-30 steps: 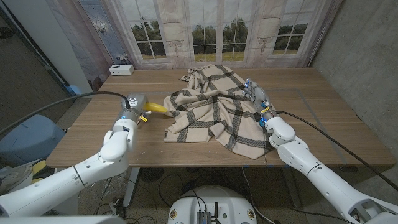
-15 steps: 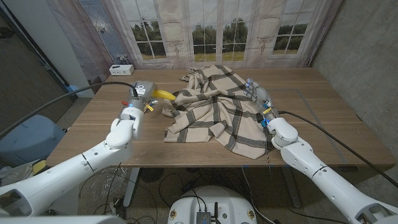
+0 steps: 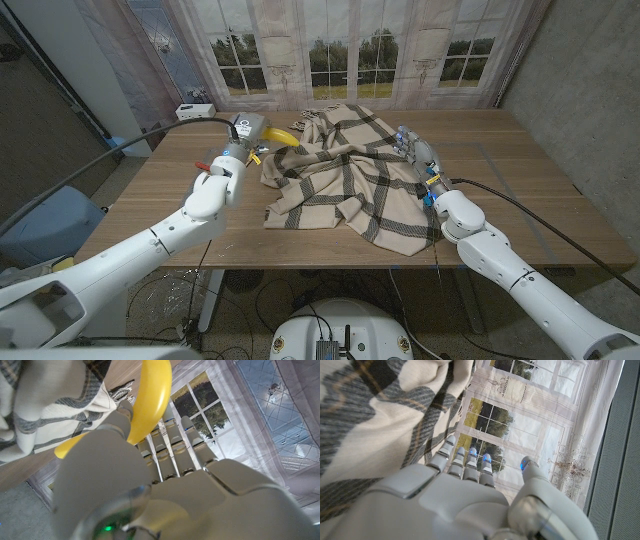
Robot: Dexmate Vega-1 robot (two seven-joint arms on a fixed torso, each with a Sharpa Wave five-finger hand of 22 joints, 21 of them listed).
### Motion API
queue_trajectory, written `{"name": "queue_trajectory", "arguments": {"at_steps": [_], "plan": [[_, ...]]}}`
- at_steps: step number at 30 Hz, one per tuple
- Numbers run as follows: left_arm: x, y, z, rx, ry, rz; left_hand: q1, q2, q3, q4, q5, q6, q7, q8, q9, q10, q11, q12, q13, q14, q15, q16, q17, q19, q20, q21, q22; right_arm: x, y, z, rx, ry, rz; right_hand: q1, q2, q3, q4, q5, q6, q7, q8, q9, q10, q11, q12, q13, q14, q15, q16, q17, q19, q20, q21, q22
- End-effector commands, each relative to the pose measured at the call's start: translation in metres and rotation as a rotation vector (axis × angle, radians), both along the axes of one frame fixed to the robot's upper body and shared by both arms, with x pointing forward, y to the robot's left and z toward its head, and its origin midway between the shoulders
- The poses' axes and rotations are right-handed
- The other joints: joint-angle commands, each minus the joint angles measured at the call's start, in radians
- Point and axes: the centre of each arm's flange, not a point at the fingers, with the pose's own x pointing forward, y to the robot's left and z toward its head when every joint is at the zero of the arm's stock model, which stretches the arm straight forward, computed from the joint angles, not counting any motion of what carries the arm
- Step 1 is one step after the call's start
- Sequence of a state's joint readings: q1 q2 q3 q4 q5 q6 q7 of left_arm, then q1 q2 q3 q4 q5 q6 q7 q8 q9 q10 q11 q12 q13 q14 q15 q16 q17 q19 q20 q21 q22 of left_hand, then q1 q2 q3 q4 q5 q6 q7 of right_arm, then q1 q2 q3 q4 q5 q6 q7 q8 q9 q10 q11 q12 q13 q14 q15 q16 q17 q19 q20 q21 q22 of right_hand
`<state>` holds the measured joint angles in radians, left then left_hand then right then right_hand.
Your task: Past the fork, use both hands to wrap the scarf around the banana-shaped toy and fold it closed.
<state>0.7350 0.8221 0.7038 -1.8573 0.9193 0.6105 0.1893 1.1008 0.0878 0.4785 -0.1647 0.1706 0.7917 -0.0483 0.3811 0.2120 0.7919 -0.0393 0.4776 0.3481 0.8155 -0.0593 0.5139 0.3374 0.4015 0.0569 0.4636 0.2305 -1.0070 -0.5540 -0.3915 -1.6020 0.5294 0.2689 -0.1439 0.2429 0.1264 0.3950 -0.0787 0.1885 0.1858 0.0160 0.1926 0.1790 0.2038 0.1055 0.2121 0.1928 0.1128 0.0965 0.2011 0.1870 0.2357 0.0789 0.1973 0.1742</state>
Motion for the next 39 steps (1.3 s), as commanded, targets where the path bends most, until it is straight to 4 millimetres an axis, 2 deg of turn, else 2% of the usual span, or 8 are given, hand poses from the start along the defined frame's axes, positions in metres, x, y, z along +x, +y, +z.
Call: {"name": "queue_trajectory", "arguments": {"at_steps": [1,21,30,39], "plan": [[0.008,-0.037,0.020,0.080,-0.029,-0.081,0.091,0.097,0.021,0.027,0.011,0.133,-0.001,0.006,0.003,0.102,-0.102,0.007,0.007,0.047,-0.167,-0.004,0.005,-0.006,-0.001,0.007,0.002,-0.009,-0.007,-0.004,-0.024,0.005,0.003,0.011,0.002,0.003,-0.008,-0.001,0.008,-0.001,-0.001,0.004,0.013,0.000,-0.003,0.004,0.010,0.000,0.002,0.003,0.006,0.006,0.004,0.003],[0.027,-0.104,0.043,0.214,-0.034,-0.225,0.091,0.095,0.021,0.028,0.011,0.134,-0.001,0.007,0.004,0.102,-0.103,0.013,0.028,0.051,-0.168,-0.011,0.011,-0.011,-0.002,0.019,0.002,-0.012,-0.015,-0.014,-0.046,0.035,0.012,0.013,0.004,0.001,-0.012,-0.003,0.009,-0.001,-0.002,0.004,0.013,0.002,-0.005,0.005,0.010,0.000,0.002,0.005,0.005,0.007,0.004,0.003],[0.036,-0.127,0.044,0.270,-0.014,-0.289,0.090,0.092,0.020,0.027,0.011,0.135,-0.003,0.008,0.004,0.105,-0.104,0.016,0.037,0.054,-0.170,-0.014,0.012,-0.013,-0.004,0.025,0.002,-0.012,-0.017,-0.015,-0.042,0.031,0.005,0.014,0.004,0.001,-0.013,-0.003,0.009,0.000,-0.002,0.004,0.014,-0.001,-0.006,0.005,0.011,0.000,0.003,0.005,0.006,0.007,0.004,0.003],[0.043,-0.147,0.039,0.317,0.010,-0.360,0.089,0.092,0.020,0.028,0.012,0.136,-0.004,0.008,0.004,0.104,-0.104,0.017,0.044,0.055,-0.170,-0.017,0.014,-0.014,-0.004,0.030,0.001,-0.015,-0.020,-0.006,-0.044,-0.007,-0.032,0.015,0.004,0.000,-0.015,-0.004,0.010,0.000,-0.002,0.004,0.015,0.001,-0.006,0.005,0.010,0.000,0.002,0.005,0.005,0.008,0.004,0.003]]}}
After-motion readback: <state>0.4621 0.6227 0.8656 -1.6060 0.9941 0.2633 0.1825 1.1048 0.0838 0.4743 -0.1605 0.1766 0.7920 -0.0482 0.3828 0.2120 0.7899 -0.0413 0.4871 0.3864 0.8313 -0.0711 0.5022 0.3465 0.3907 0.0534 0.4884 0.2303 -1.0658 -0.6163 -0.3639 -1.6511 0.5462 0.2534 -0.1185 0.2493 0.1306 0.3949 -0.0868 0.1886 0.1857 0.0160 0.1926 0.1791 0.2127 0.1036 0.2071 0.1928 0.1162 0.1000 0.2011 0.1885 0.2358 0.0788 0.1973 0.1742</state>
